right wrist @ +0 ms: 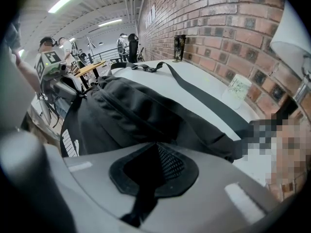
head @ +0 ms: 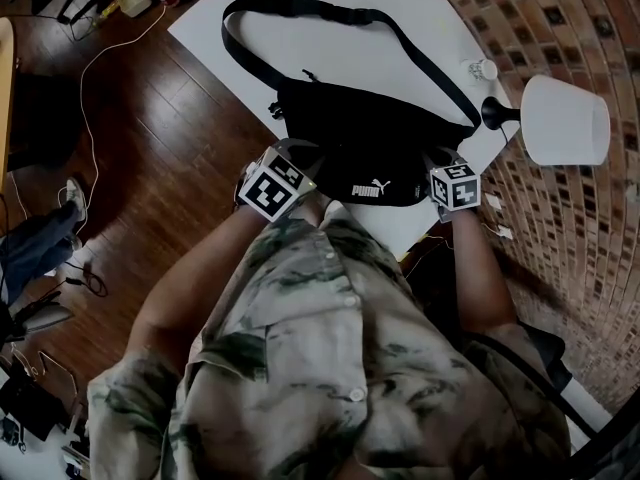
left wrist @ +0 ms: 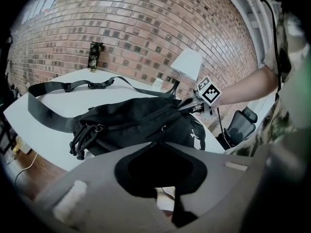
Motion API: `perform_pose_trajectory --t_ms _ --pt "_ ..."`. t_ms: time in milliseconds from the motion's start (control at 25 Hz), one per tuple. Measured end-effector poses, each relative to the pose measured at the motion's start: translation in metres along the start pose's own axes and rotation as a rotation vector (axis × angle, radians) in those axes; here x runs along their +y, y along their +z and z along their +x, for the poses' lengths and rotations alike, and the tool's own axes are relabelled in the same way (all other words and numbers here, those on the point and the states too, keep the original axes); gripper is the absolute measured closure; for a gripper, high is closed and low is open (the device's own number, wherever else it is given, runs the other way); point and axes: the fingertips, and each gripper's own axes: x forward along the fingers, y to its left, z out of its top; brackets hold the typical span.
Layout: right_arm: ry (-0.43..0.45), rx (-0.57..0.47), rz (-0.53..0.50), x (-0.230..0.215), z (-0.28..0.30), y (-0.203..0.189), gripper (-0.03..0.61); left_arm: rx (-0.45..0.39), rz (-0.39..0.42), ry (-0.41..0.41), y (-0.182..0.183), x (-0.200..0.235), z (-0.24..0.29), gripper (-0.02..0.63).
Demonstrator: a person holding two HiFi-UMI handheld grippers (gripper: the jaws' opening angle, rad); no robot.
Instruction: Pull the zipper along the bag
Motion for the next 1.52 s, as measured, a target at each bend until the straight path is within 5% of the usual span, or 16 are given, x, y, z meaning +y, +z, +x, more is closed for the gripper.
perform_pose_trajectory --t_ms 1000,1160,1240,1320,1520 --pt "-0.046 -0.110 0.028 -0.003 0.003 0.000 0.571 -0.012 0.009 0.066 -0.006 0.022 -0.005 0.577" --pt "-0.070 -0.230 0.030 0.004 -0.019 0.008 0.562 -0.068 0.012 0.150 -0.003 0.009 -0.030 0.531" --pt "-0.062 -0.309 0.022 0.015 -0.046 0.013 0.456 -0.126 0.004 0.198 -0.004 -0.001 -0.048 0.529" --pt "-0.058 -0.389 0.003 0.029 -0.078 0.006 0.506 -0.182 -0.017 0.234 -0.010 -0.020 -0.068 0.529" --pt "-0.031 -0.477 -0.013 0.080 -0.158 -0.075 0.508 -0.279 -0.037 0.306 -0.051 -0.117 -0.116 0.531"
